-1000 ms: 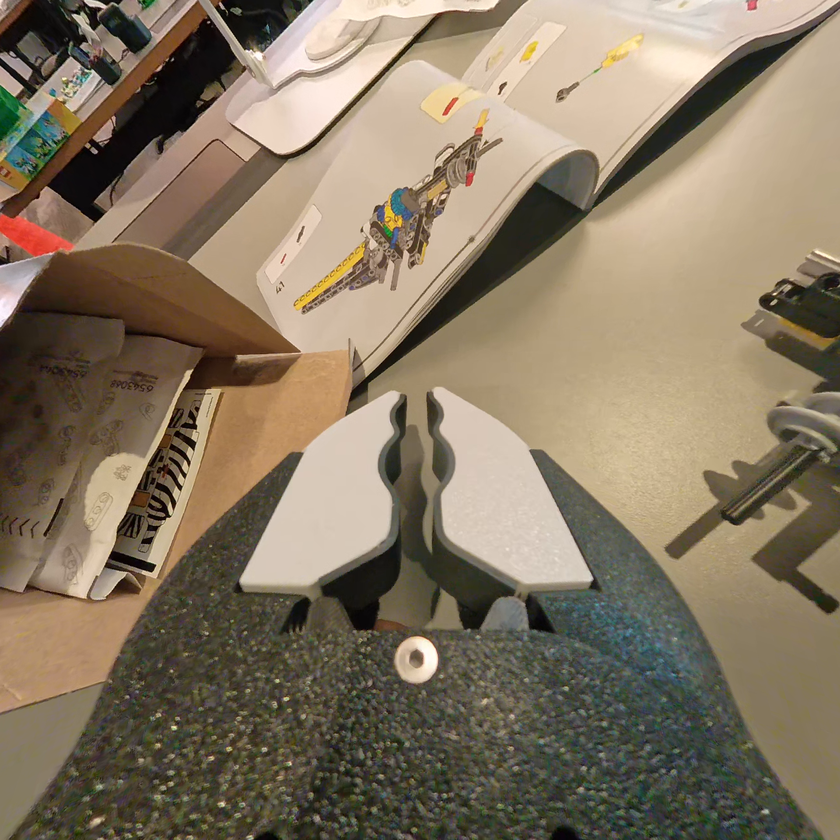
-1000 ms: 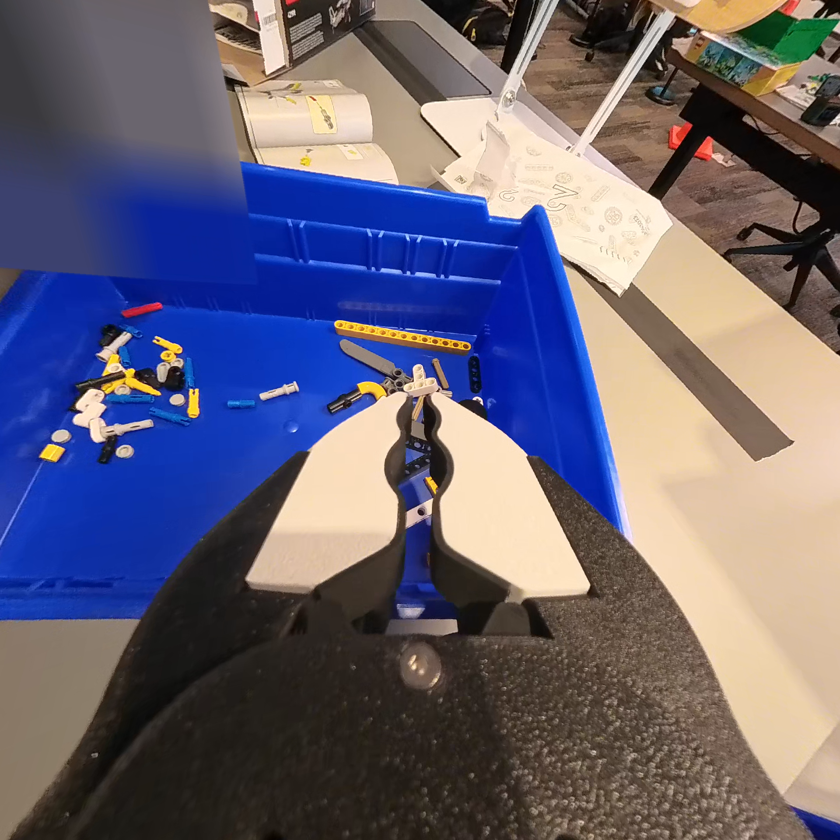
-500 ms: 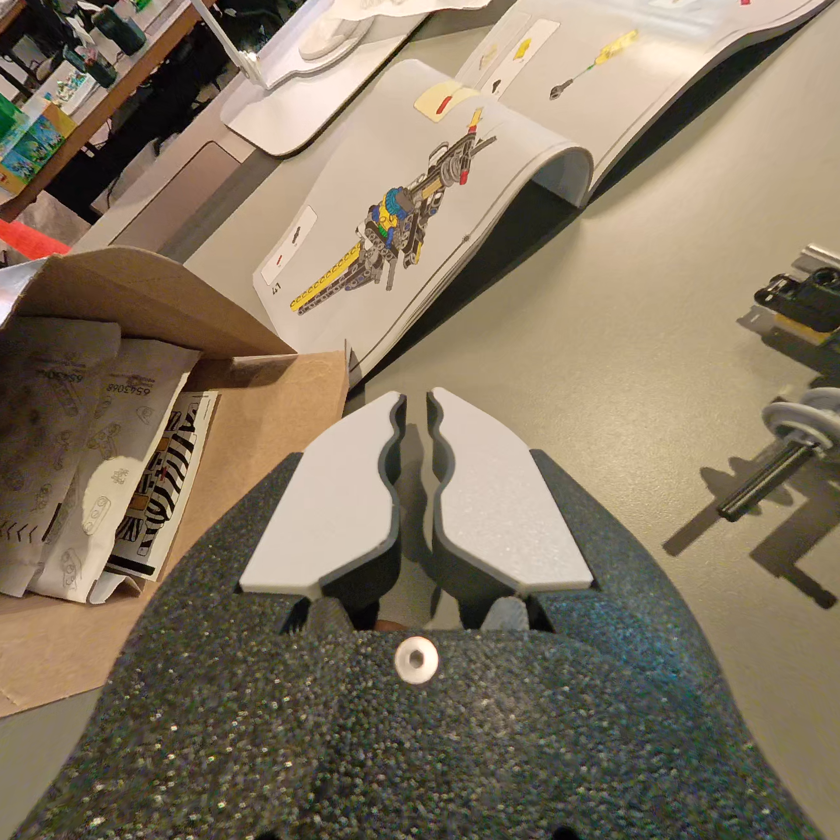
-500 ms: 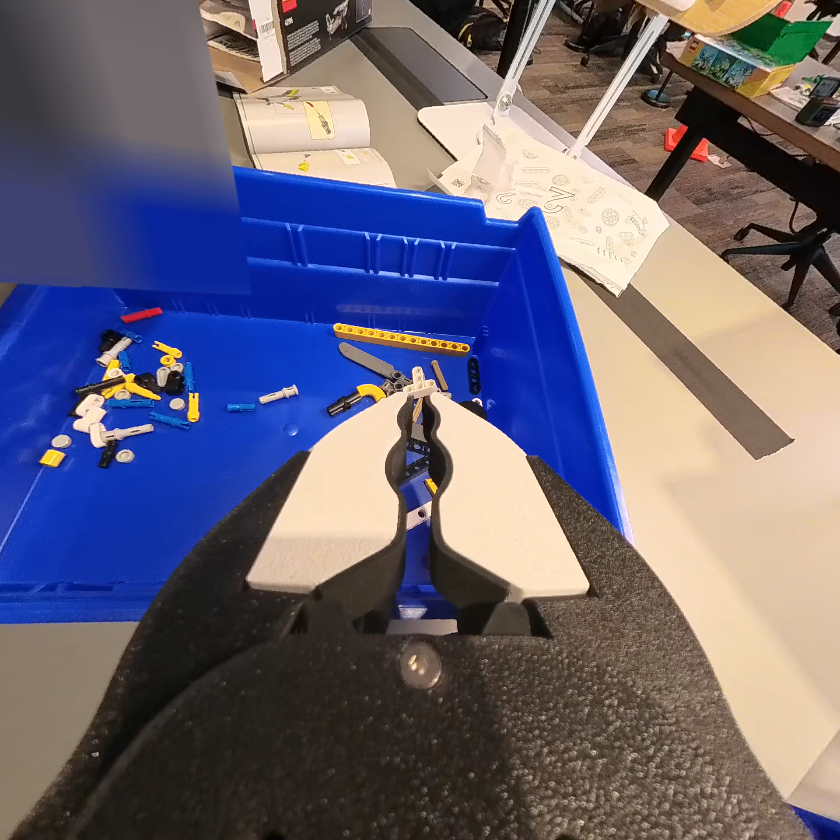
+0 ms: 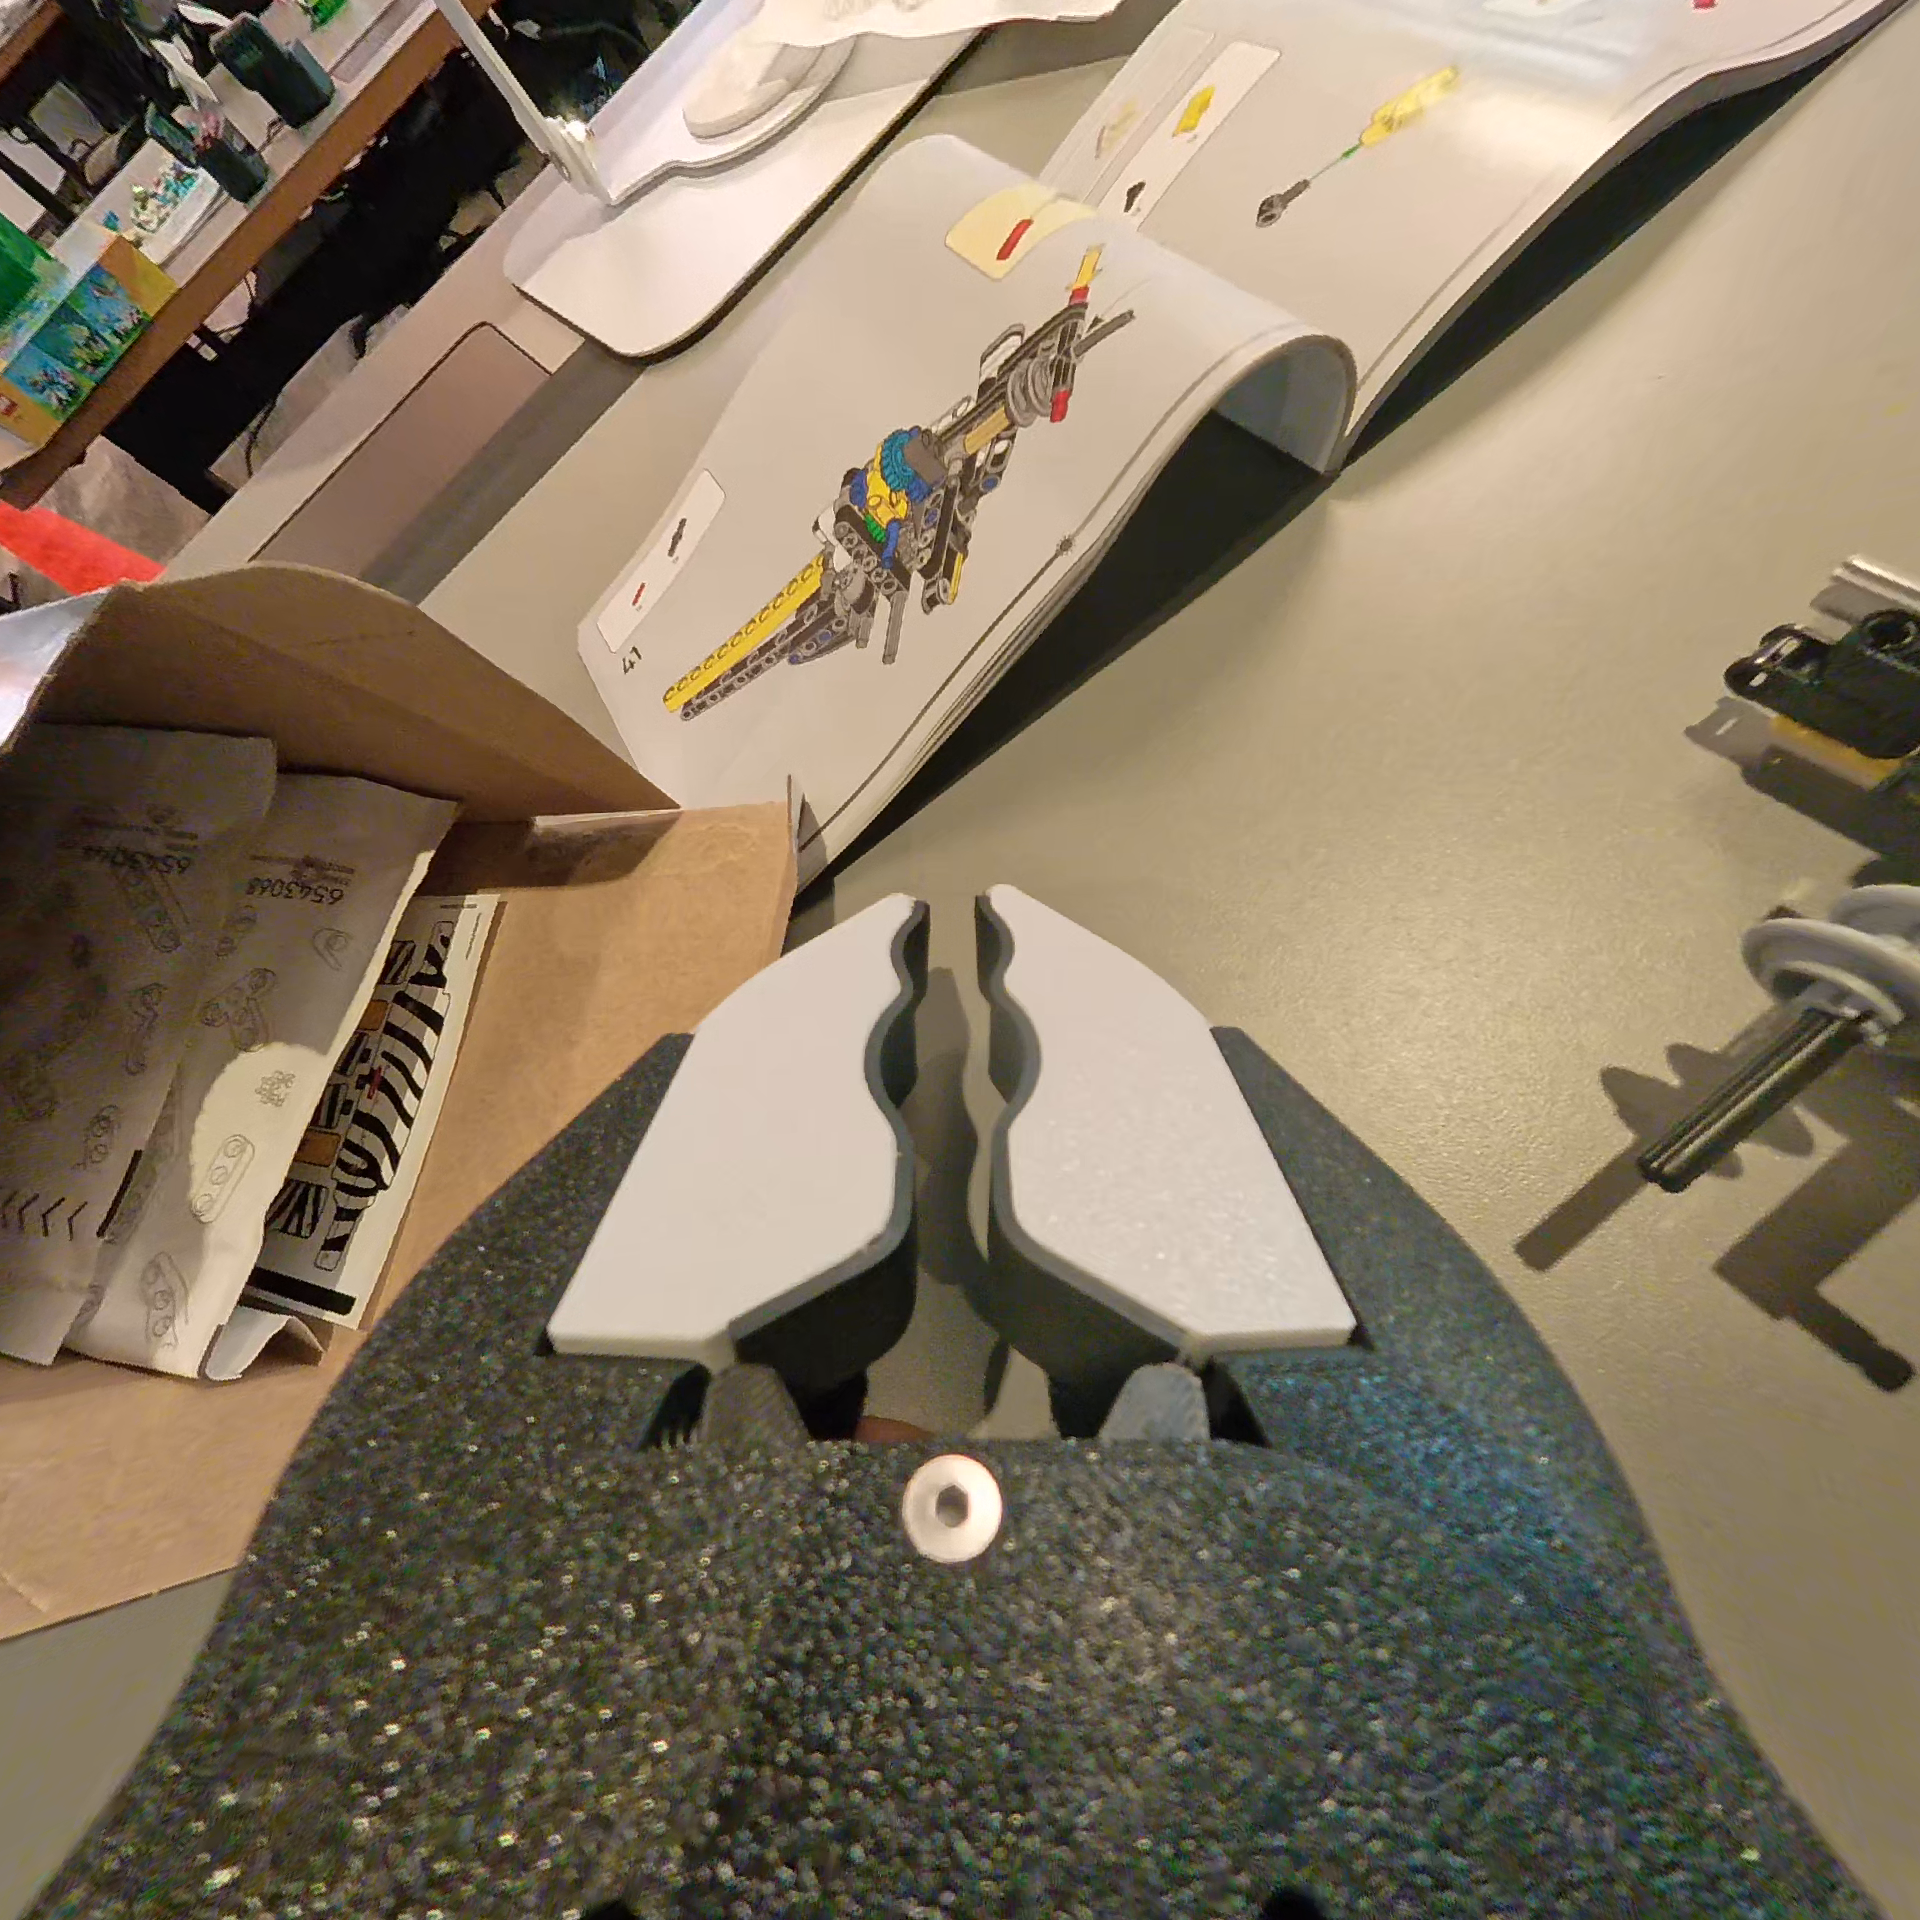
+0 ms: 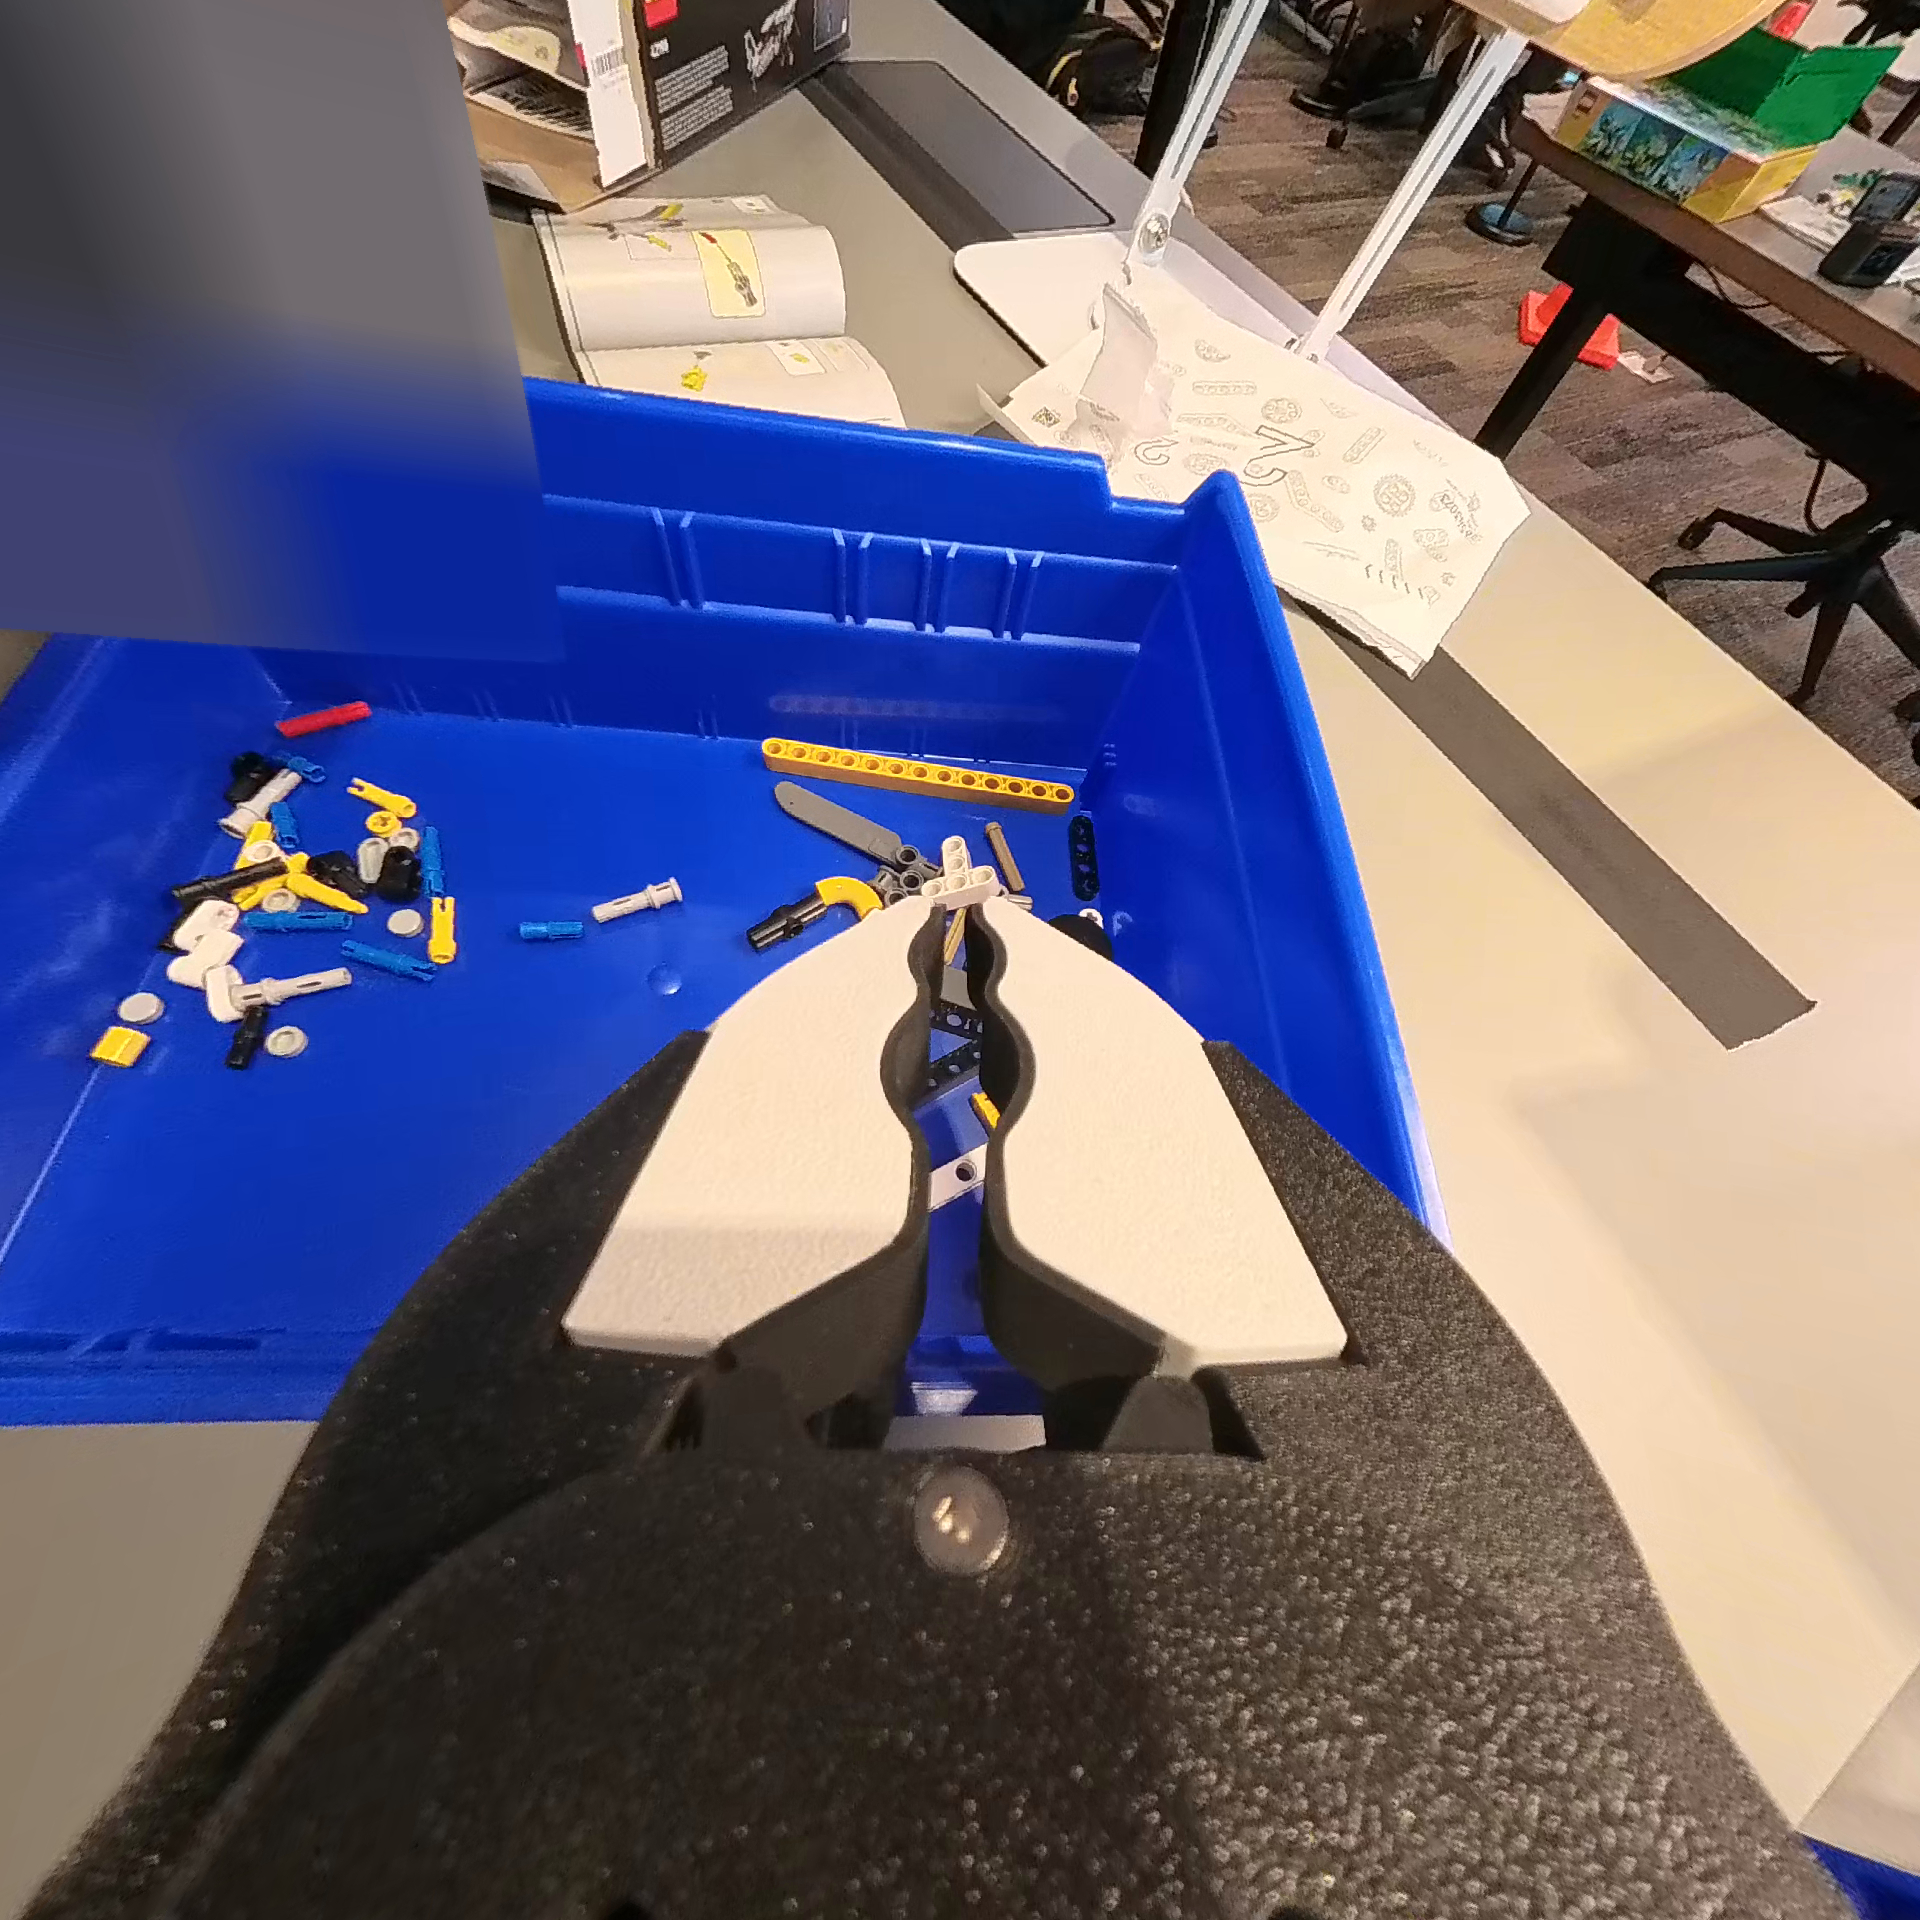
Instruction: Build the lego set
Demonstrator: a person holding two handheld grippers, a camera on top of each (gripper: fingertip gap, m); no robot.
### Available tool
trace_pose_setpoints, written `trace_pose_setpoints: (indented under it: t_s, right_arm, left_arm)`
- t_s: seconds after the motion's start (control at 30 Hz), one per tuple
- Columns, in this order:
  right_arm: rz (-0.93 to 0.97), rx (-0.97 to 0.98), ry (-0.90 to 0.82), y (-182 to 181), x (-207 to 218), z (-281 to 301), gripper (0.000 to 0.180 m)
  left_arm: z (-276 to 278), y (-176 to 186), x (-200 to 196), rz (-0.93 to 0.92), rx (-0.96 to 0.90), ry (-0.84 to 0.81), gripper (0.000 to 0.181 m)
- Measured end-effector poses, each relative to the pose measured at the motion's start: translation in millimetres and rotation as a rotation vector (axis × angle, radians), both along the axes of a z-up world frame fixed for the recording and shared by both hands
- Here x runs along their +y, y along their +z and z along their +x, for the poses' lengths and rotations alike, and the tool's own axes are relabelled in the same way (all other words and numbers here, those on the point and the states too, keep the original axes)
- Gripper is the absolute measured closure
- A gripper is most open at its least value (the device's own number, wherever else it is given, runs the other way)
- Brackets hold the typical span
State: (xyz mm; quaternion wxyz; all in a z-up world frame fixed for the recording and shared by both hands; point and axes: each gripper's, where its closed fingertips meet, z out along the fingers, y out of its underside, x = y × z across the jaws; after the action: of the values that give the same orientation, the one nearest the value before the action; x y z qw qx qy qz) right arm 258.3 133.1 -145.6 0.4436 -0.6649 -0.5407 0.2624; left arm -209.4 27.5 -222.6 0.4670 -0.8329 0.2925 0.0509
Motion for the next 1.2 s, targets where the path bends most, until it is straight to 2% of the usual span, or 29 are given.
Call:
trace_pose_setpoints:
  t_s: [0.03,0.83,0.93,1.2]
  right_arm:
    - [0.000,0.000,0.000,0,0,0,0.176]
    - [0.007,-0.036,-0.006,-2,0,0,0.175]
    - [0.049,-0.093,-0.013,-3,1,0,0.175]
    - [0.235,-0.406,-0.130,1,17,3,0.172]
  left_arm:
    - [0,0,0,0.000,0.000,0.000,0.172]
    - [0,0,0,0.002,0.005,-0.002,0.172]
    - [0,0,0,0.002,0.011,-0.004,0.172]
    - [3,-1,-1,0.011,0.033,-0.012,0.172]
